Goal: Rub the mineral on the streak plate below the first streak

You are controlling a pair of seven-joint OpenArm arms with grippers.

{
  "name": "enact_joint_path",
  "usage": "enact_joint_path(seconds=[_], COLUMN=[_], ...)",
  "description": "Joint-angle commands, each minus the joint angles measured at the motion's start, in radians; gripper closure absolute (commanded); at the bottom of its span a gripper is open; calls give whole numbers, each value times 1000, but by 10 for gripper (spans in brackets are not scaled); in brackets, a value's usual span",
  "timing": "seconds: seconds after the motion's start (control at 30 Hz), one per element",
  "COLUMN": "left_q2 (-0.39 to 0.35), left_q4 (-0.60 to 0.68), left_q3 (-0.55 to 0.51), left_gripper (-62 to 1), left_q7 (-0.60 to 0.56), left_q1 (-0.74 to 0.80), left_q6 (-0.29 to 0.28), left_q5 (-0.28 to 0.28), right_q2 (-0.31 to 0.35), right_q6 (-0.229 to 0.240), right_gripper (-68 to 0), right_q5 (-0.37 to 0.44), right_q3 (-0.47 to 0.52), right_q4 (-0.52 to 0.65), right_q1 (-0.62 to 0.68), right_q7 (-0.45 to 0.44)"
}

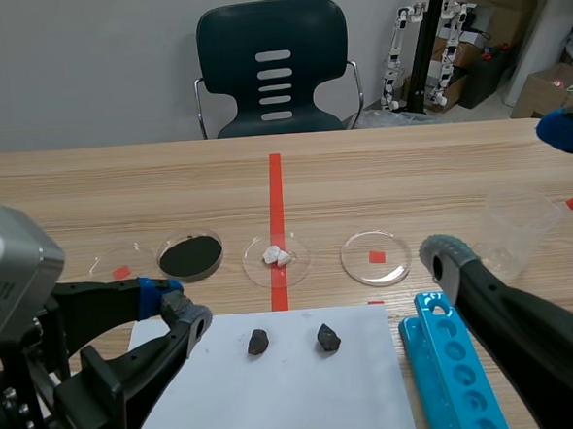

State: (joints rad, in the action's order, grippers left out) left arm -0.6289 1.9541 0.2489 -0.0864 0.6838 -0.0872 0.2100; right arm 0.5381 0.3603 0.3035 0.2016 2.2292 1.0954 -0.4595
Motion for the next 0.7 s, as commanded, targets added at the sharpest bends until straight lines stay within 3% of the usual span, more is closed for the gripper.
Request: enact_joint_path(seconds=[0.0,0.3,0.5,0.67], left_q2=[5,5,6,37], left_q4=[12,12,12,10], left_q3=[3,-19,-53,-109], left_gripper=[-126,-126,-126,-126], left_q7=[5,324,508,651], left_q1=[-3,-3,-4,-10], left_q6=[17,20,96,127], left_q5=[5,30,92,107], right_q2=[4,4,4,4], right_q6=[0,0,0,0], right_gripper=[-679,-679,-679,-679], right_q5=[14,14,14,14], right_q3=[7,7,7,7], right_q4=[12,12,12,12], right_q1=[2,2,2,2], right_q7=[-14,-14,-14,-13])
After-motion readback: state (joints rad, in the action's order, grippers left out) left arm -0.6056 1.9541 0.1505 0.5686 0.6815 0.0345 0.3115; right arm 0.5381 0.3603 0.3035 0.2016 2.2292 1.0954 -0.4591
